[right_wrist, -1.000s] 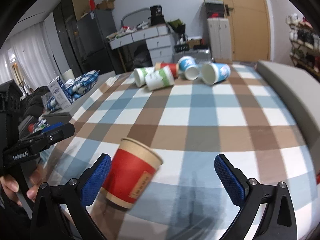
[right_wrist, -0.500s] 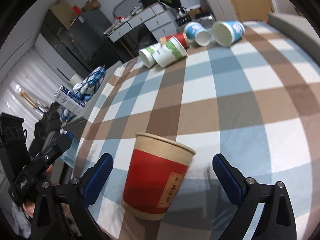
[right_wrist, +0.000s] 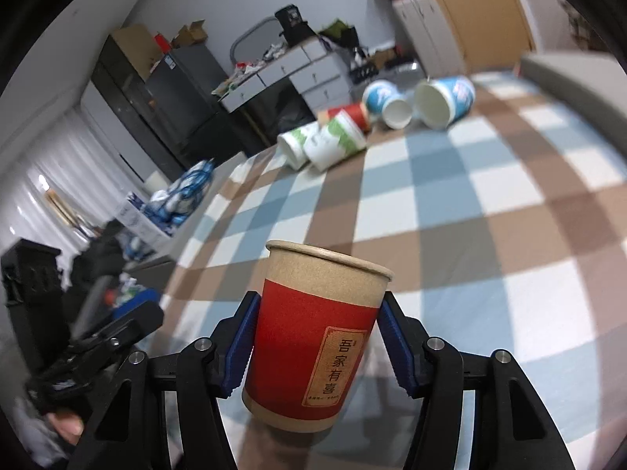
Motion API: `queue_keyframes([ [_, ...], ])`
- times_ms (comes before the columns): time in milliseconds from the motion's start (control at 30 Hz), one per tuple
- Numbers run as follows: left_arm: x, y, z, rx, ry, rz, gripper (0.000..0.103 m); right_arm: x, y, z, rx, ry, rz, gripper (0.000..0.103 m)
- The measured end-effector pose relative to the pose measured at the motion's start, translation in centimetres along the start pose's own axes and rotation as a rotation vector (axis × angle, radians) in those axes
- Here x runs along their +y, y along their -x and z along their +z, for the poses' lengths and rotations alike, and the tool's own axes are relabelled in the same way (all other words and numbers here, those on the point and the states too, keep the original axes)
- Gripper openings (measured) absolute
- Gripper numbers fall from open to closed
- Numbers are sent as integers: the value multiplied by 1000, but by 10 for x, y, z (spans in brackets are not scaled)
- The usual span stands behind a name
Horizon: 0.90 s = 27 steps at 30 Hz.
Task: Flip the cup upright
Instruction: 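Grasp the red cup with the right gripper while the left gripper releases it, then rotate the right gripper to turn the red cup opening up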
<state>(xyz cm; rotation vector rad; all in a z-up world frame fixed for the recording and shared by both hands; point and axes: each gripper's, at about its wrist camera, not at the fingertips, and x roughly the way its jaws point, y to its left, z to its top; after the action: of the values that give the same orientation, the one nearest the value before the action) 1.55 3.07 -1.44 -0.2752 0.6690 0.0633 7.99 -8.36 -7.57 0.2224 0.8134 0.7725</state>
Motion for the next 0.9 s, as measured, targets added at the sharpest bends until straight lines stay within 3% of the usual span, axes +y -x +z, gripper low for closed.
queue_keyframes([
  [367,-1,-1,-1,6,-6,0,101,6,-3,-5,-36,143,-154,59],
  [667,-4,4,0,1,-19,0,101,15,-7,-15,-22,248,-184,59],
  [900,1,6,3,-12,-3,3,101,17,18,-27,18,311,-121,59],
])
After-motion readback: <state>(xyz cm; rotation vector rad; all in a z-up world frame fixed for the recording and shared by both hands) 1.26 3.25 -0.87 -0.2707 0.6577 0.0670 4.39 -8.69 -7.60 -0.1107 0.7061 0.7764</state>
